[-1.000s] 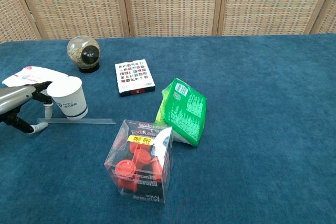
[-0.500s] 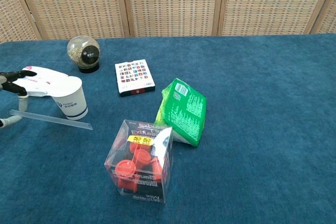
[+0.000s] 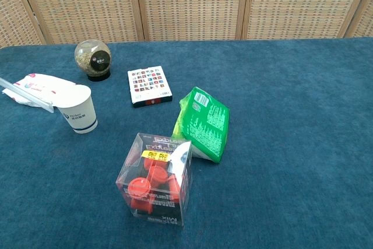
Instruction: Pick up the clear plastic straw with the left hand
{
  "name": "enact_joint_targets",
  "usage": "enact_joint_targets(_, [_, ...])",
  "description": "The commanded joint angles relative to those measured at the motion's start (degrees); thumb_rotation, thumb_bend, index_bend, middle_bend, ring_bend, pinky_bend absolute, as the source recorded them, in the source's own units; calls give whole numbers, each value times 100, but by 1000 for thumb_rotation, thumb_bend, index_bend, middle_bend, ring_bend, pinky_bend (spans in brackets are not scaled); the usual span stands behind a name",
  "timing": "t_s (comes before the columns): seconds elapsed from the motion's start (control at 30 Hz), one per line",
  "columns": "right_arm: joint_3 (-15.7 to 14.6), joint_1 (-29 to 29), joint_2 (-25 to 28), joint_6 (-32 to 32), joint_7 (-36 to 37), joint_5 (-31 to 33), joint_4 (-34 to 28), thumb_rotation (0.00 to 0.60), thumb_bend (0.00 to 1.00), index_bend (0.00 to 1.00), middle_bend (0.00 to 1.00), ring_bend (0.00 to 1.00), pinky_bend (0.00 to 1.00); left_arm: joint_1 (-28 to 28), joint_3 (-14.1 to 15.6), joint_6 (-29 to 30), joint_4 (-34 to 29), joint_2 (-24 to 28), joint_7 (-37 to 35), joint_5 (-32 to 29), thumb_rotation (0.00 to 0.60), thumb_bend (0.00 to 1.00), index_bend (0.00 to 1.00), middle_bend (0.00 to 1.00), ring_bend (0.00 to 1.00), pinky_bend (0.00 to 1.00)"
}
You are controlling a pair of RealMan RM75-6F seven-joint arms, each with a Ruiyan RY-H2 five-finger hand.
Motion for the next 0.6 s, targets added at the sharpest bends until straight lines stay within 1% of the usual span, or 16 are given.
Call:
enact_joint_targets(0.03, [1, -2, 5, -4, 11, 6, 1, 600, 0, 0, 0, 0, 0, -211, -159, 162, 47, 259, 631, 354, 600, 400, 595, 0, 0, 0])
enact_joint_targets(0.13, [17, -6, 14, -15, 60, 42, 18, 600, 0, 0, 0, 0, 0, -437, -203, 140, 398, 238, 793, 610, 600, 401, 599, 0, 0, 0])
enact_joint_targets(0.27, [27, -7, 18, -28, 104, 64, 40, 600, 0, 0, 0, 0, 0, -540, -209, 196, 596, 154, 911, 768, 600, 401, 600, 0, 0, 0])
enact_joint_targets(0.43, [10, 2, 5, -43, 70, 39, 46, 600, 0, 0, 0, 0, 0, -691, -201, 31, 589, 101, 1484, 889, 600, 400, 603, 0, 0, 0])
enact_joint_targets(0.6, [12, 3, 3, -44, 60, 41, 38, 600, 0, 0, 0, 0, 0, -768, -188, -124, 460, 128, 1796, 918, 600, 401, 603, 0, 0, 0])
